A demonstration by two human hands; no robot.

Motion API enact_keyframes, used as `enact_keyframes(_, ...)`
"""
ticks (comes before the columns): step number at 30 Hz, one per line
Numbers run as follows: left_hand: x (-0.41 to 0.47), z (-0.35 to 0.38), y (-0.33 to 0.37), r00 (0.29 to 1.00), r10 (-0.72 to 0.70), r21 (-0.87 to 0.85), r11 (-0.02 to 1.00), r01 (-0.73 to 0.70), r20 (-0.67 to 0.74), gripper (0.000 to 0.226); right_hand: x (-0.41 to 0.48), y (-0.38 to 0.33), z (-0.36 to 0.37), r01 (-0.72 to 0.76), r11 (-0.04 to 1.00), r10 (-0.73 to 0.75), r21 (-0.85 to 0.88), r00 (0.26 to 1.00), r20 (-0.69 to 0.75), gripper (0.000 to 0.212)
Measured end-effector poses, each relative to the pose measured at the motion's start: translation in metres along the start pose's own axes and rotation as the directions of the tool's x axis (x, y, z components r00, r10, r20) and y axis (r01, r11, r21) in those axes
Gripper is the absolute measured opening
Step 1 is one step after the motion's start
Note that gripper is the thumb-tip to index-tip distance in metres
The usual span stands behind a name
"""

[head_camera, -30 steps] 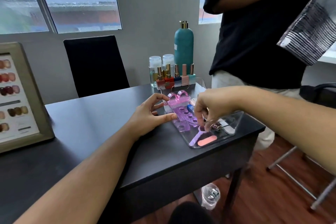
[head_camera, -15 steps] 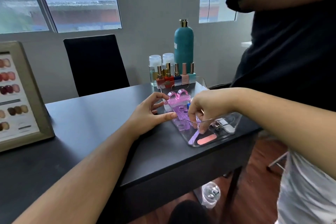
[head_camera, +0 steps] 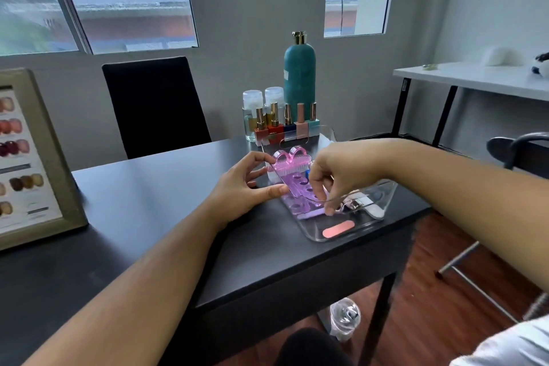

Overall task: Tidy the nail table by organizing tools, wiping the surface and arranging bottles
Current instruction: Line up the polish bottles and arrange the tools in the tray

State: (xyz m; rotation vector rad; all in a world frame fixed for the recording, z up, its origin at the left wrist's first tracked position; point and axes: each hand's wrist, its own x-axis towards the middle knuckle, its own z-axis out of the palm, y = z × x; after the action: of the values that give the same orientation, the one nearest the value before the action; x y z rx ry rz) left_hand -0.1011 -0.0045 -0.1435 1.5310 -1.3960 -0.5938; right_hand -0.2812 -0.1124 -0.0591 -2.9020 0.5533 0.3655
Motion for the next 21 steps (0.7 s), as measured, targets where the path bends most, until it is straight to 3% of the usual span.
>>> enact_keyframes(4, -0.001, 0.0, 0.0, 1.0, 0.002, -0.006, 1.0, -0.002, -0.004, 0.063, -0.003, -0.003, -0.005, -0.01, 1.0, 0.004, 0.024, 0.975, 0.221, 0.018)
enact_keyframes(8, -0.001, 0.0, 0.0, 1.0, 0.008, 0.004, 1.0, -0.008, -0.01, 0.062, 0.003, -0.01, -0.001, -0.001, 1.0, 0.004, -0.01, 0.956, 0.294, 0.016)
enact_keyframes(21, -0.003, 0.001, 0.003, 1.0, 0.002, 0.012, 1.0, -0.002, -0.02, 0.065, 0.007, -0.013, 0.002, 0.037, 0.999, -0.039, 0.021, 0.991, 0.131, 0.014)
